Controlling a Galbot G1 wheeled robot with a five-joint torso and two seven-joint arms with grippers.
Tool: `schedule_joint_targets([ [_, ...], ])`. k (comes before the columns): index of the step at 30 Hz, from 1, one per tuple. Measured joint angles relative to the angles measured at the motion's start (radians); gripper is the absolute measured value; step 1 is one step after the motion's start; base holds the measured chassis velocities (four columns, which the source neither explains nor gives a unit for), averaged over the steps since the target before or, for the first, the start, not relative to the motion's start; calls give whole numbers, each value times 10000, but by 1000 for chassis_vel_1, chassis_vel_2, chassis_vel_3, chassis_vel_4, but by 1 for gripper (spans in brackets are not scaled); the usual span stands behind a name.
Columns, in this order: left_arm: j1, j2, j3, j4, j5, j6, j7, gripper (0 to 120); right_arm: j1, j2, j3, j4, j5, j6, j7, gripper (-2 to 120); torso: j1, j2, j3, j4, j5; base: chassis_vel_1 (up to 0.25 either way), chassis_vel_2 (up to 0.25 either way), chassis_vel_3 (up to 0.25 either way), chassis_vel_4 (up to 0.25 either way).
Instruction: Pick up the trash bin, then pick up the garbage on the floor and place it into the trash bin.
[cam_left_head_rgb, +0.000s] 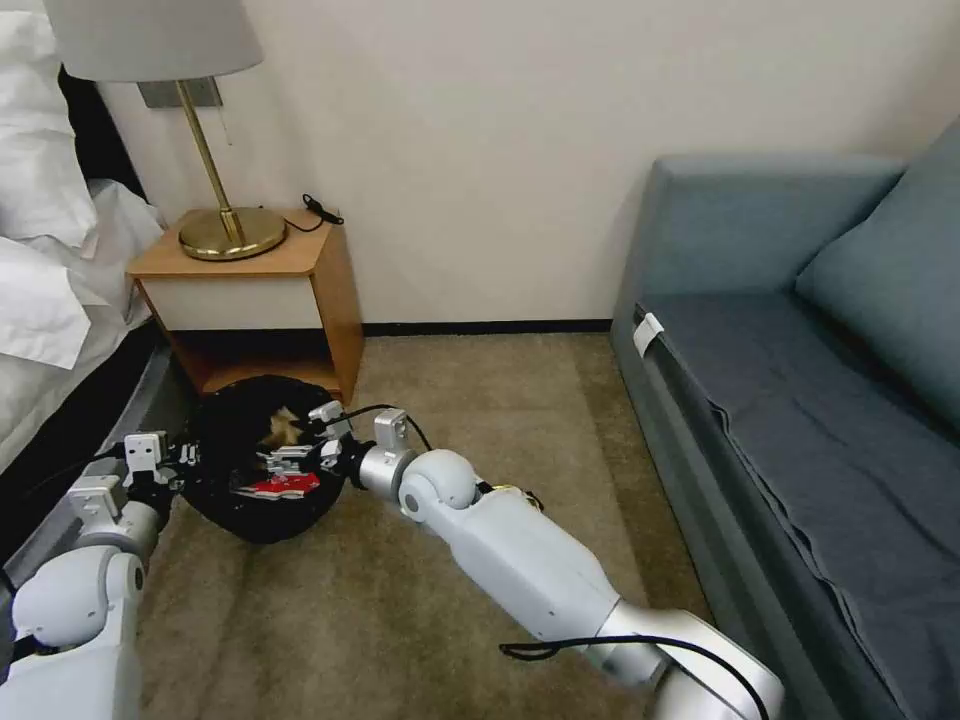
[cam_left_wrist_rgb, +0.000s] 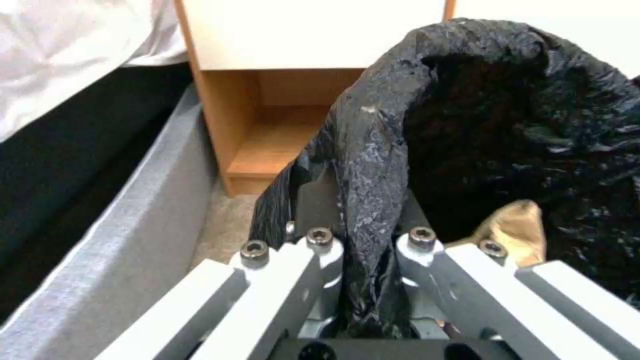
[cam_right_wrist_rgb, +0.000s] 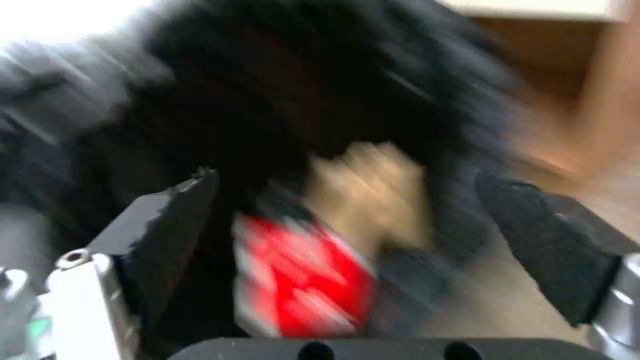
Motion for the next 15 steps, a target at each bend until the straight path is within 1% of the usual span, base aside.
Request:
schedule_joint_targets([
  [2, 28, 100, -124, 168, -61, -68, -4, 4, 76, -282, 217, -248, -576, -209, -256, 99, 0, 0, 1, -1, 0, 0, 0, 0, 0],
  [4, 50, 234, -349, 336, -236, -120, -15, 4, 163, -584, 555, -704, -1208, -379, -603, 100, 1, 0, 0, 0, 0, 0, 0, 0, 0],
  [5, 50, 234, -349, 336, -236, -120, -15, 4, 163, -584, 555, -704, -1208, -379, -603, 100, 1, 0, 0, 0, 0, 0, 0, 0, 0],
  [7, 41, 295, -453, 377, -320, -129, -32, 4, 219, -672, 817, -1150, -1767, -408, -849, 100, 0, 0, 0, 2, 1, 0, 0, 0, 0],
  [8, 21, 324, -497, 385, -365, -130, -48, 4, 258, -688, 1022, -1609, -2315, -406, -1020, 100, 0, -1, 0, 1, 0, 0, 0, 0, 0],
  [9, 21, 324, -497, 385, -365, -130, -48, 4, 258, -688, 1022, -1609, -2315, -406, -1020, 100, 0, -1, 0, 1, 0, 0, 0, 0, 0],
  [11, 4, 332, -509, 384, -394, -130, -48, 4, 270, -684, 1151, -1910, -2635, -404, -1105, 100, 0, 0, 0, 1, 1, 0, 0, 0, 0],
  [12, -12, 332, -513, 354, -422, -130, -48, 4, 273, -674, 1338, -2271, -3017, -406, -1199, 100, 0, -1, 0, 1, 0, 0, 0, 0, 0],
  [15, -31, 317, -513, 340, -445, -129, -50, 4, 267, -660, 1531, -2579, -3375, -510, -1330, 100, 0, 0, 0, 0, 1, 0, 0, 0, 0],
])
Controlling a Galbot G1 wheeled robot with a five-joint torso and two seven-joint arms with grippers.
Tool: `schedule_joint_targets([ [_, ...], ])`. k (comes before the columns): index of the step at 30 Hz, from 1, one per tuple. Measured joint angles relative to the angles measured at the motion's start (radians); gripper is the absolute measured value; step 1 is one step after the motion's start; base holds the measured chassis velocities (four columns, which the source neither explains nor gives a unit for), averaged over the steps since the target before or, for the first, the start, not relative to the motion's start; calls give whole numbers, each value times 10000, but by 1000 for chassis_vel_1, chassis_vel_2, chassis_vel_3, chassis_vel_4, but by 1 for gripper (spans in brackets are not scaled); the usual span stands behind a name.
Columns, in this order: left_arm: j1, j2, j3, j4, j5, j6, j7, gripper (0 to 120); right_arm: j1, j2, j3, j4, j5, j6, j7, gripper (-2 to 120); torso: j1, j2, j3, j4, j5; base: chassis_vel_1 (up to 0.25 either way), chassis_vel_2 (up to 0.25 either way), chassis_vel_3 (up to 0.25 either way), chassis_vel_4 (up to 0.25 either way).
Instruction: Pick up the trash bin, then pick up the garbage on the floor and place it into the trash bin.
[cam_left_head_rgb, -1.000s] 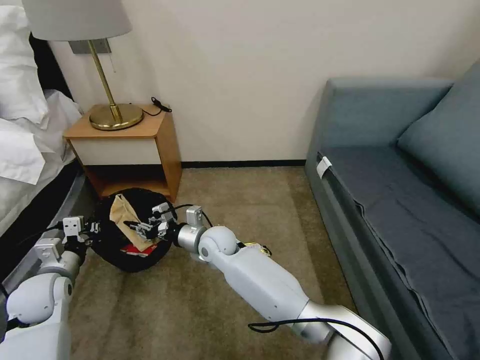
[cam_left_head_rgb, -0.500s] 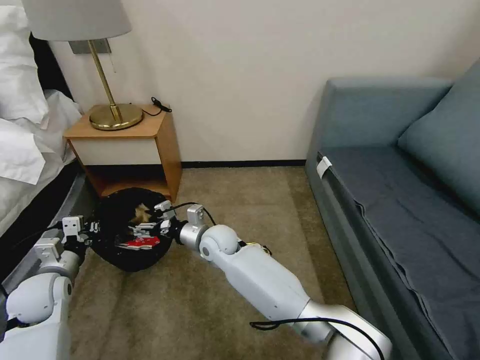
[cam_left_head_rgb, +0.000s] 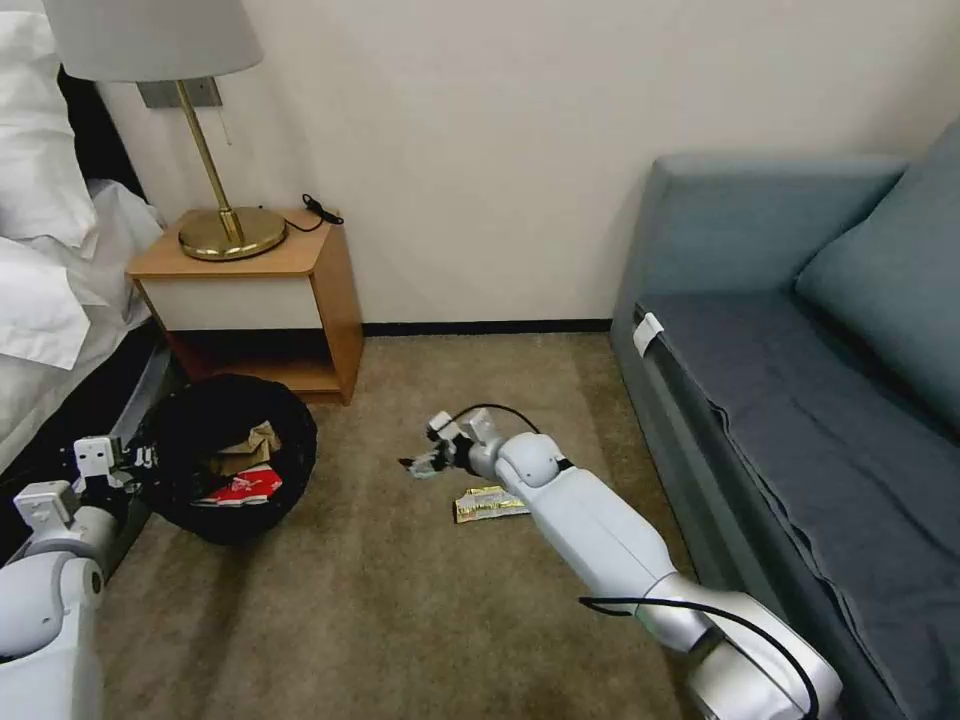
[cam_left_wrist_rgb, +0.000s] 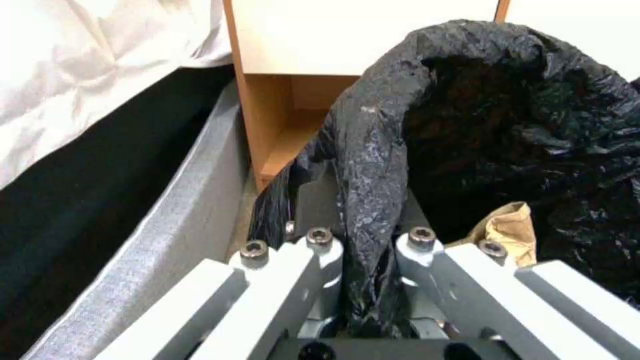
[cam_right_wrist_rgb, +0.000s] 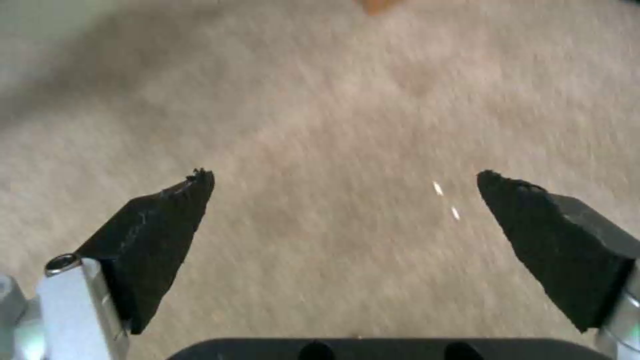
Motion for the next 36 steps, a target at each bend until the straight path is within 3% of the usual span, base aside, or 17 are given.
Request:
schedule_joint_targets([
  [13, -36, -50, 97, 99, -71, -72, -8, 4, -298, 198, 568, -1627, -1524, -49, -30, 100, 0, 0, 0, 1, -2, 0, 0, 0, 0],
  [36, 94, -134, 134, 141, -46, -221, 22, 4, -638, 651, 621, -2695, -1956, 371, 141, 100, 0, 0, 0, 1, -3, 0, 0, 0, 0],
])
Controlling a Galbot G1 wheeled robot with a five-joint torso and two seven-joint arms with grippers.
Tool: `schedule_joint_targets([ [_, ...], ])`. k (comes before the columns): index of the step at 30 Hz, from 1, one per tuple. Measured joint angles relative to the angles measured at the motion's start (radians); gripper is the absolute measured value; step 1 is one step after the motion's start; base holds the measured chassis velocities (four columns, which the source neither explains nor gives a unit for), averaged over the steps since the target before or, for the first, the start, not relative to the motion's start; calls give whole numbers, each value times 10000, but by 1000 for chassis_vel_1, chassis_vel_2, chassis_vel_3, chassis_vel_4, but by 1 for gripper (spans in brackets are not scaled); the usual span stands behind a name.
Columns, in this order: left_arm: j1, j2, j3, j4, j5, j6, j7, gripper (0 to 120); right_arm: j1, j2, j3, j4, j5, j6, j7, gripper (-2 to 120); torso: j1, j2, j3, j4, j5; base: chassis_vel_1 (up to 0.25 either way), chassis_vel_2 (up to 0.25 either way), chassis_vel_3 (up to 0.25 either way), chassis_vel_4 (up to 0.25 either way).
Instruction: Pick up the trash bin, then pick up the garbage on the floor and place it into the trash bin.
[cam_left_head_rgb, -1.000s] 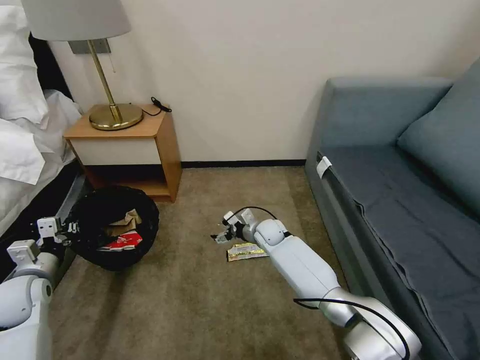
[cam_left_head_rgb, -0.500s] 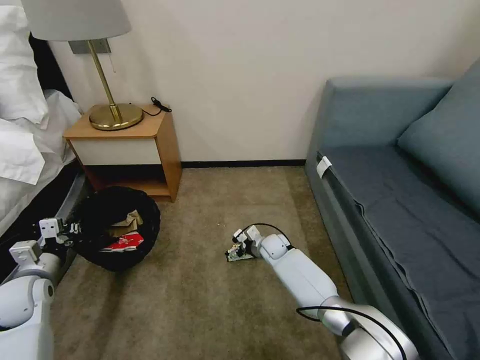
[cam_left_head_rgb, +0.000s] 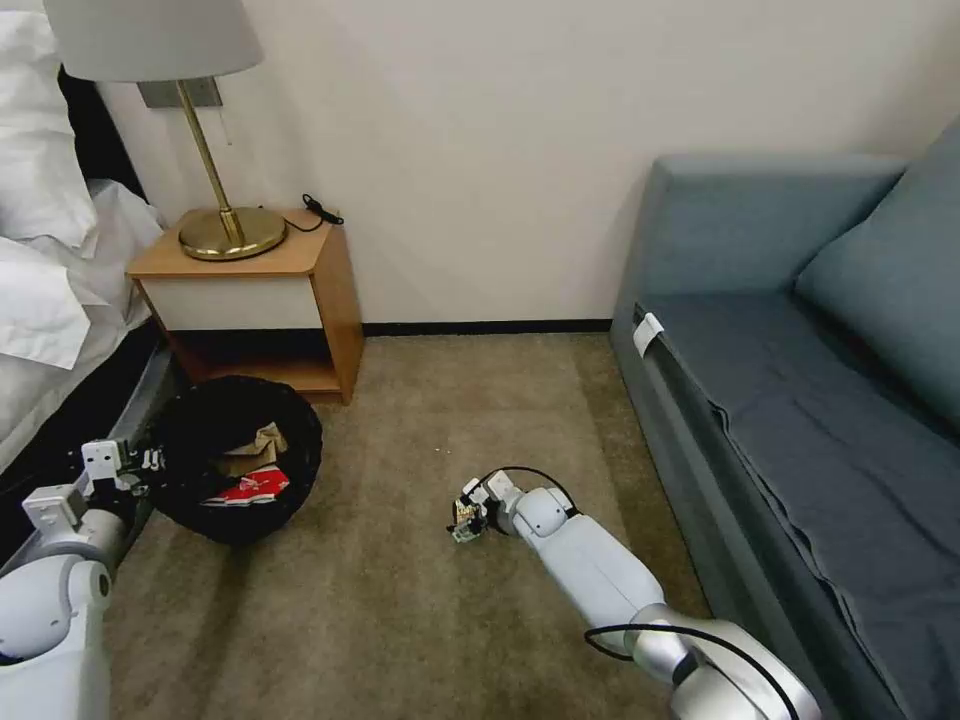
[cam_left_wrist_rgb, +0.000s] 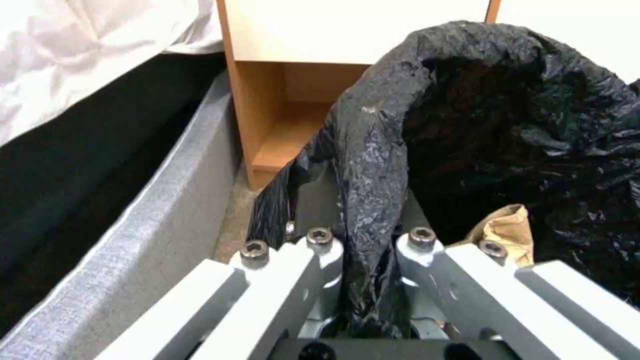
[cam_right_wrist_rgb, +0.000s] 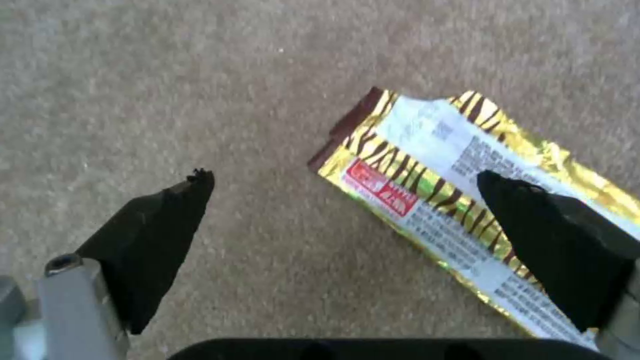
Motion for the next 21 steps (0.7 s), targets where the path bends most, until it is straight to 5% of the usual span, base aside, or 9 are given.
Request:
schedule_joint_targets([
  [21, 81, -140, 100, -55, 48, -124, 24, 4, 230, 311, 242, -727, 95, 401, -29, 100, 0, 0, 0, 0, 0, 0, 0, 0, 0],
])
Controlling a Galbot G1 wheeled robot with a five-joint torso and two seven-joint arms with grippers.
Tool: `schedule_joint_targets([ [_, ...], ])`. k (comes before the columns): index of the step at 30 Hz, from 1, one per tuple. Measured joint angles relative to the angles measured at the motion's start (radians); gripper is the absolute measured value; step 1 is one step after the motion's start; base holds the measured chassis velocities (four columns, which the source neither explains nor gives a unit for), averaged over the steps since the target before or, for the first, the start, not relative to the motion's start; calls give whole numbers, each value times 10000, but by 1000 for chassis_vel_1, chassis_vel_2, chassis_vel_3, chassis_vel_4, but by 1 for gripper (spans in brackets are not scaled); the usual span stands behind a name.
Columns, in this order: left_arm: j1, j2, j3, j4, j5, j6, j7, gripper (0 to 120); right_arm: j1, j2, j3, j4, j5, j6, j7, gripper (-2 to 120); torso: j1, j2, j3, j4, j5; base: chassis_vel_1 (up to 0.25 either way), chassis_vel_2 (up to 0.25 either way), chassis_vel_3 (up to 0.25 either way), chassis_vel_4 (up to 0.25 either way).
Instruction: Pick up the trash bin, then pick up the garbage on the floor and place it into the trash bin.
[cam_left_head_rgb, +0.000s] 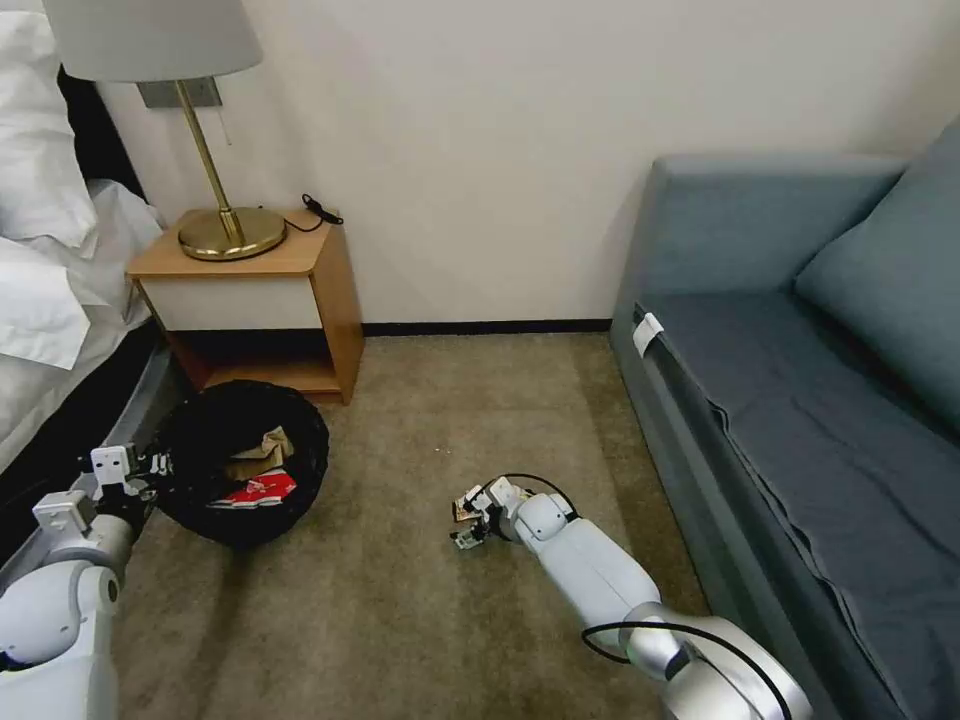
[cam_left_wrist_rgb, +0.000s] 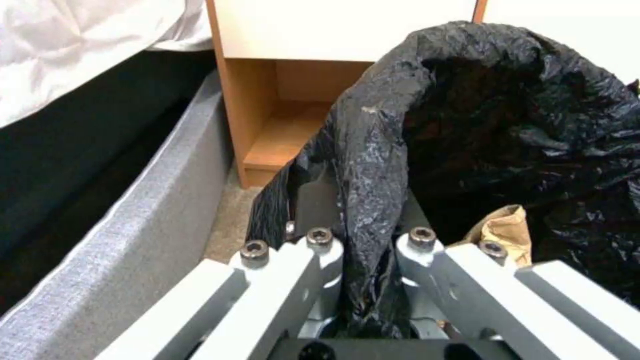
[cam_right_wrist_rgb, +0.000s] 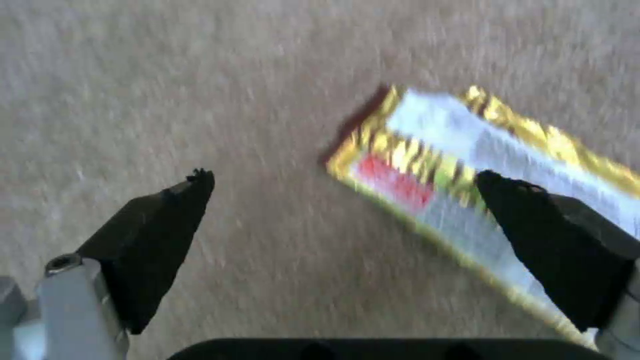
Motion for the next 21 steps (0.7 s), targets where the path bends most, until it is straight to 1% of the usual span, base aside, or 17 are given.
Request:
schedule_joint_targets([
  [5, 1, -28, 35, -9, 13, -35, 1, 4, 114, 105, 6, -128, 47, 28, 67, 100, 0, 1, 0, 0, 0, 0, 0, 0, 0],
  [11, 116, -10, 6, 18, 3, -129, 13, 4, 201, 262, 156, -484, -203, 23, 125, 99, 0, 0, 0, -1, 0, 0, 0, 0, 0],
  [13, 153, 60, -42, 58, -29, -157, 18, 4, 219, 321, 198, -611, -246, 9, 125, 96, 0, 0, 0, 1, 0, 0, 0, 0, 0],
  [14, 156, 87, -58, 64, -45, -171, 17, 4, 238, 327, 228, -659, -256, -3, 125, 91, 0, 0, 0, 1, 1, 0, 0, 0, 0],
  [15, 156, 87, -58, 64, -45, -171, 17, 4, 238, 327, 228, -659, -256, -3, 125, 91, 0, 0, 0, 1, 1, 0, 0, 0, 0],
  [16, 155, 98, -65, 67, -55, -174, 17, 4, 249, 329, 246, -682, -260, -12, 125, 88, 0, 0, 0, 1, 1, 0, 0, 0, 0],
  [18, 141, 113, -66, 71, -81, -174, 18, 4, 270, 331, 281, -747, -294, -61, 119, 76, 0, 0, 0, 0, 0, 0, 0, 0, 0],
  [19, 132, 113, -60, 70, -84, -174, 19, 4, 269, 331, 285, -761, -334, -71, 114, 73, 0, 0, 0, -1, 1, 0, 0, 0, 0],
  [21, 127, 112, -53, 70, -84, -174, 19, 4, 268, 331, 289, -771, -358, -84, 111, 72, 0, 0, 0, 0, 1, 0, 0, 0, 0],
])
